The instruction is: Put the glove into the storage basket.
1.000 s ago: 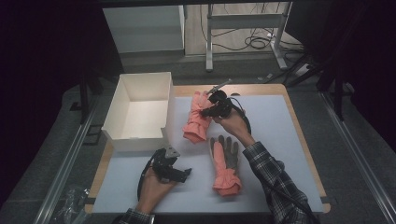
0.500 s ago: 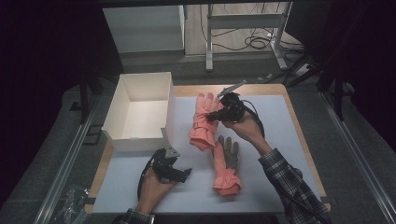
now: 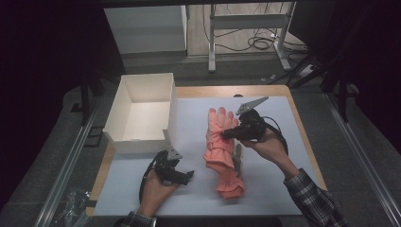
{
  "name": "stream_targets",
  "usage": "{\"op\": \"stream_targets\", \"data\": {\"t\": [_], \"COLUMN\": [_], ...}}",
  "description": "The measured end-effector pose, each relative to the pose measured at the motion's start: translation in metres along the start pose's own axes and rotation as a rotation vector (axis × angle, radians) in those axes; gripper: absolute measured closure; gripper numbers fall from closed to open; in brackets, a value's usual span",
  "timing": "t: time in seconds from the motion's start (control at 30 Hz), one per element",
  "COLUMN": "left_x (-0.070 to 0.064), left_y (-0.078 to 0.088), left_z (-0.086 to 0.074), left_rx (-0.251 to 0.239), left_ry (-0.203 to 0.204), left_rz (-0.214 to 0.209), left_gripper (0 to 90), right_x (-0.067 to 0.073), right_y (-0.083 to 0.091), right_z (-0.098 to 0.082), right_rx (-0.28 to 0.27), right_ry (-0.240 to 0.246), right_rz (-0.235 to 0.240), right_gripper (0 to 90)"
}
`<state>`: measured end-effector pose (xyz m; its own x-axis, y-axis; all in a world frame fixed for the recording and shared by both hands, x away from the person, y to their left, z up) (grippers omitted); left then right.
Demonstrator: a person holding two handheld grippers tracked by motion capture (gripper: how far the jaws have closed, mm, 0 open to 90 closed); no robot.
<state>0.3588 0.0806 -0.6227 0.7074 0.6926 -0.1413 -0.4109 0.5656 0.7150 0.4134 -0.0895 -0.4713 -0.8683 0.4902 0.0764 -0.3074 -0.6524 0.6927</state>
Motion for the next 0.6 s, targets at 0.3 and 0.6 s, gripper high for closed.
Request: {"op": "stream_targets", "data": {"t": [0.3,0.6], "left_x": [0.0,0.0], "left_y": [0.0,0.0], "left_z": [0.0,0.0], "left_rx": [0.0,-0.002], "left_ry": [0.0,0.002], "left_rz": [-0.002,-0.001], "left_gripper": [0.0,0.0], "right_x": [0.022,0.028], "right_y": [0.02,0.002], "right_z": [-0.038,-0.071], "right_rx": [0.04,0.1], "right_ry": [0.016,0.043], "right_rz": [0.041,0.04], "right_gripper": [85.2,84.2]}}
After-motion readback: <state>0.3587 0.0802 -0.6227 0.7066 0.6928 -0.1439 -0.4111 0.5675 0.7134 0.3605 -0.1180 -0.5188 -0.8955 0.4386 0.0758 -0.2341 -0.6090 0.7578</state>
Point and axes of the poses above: each handheld gripper's, and its own axes: y roughly backward along the jaws, z roughly out of its top, x roughly to its left, the point moved 10 cm from there along -y, roughly forward along the jaws, and after that the axes turned 8 degrees about -z, right-handed, at the moved point
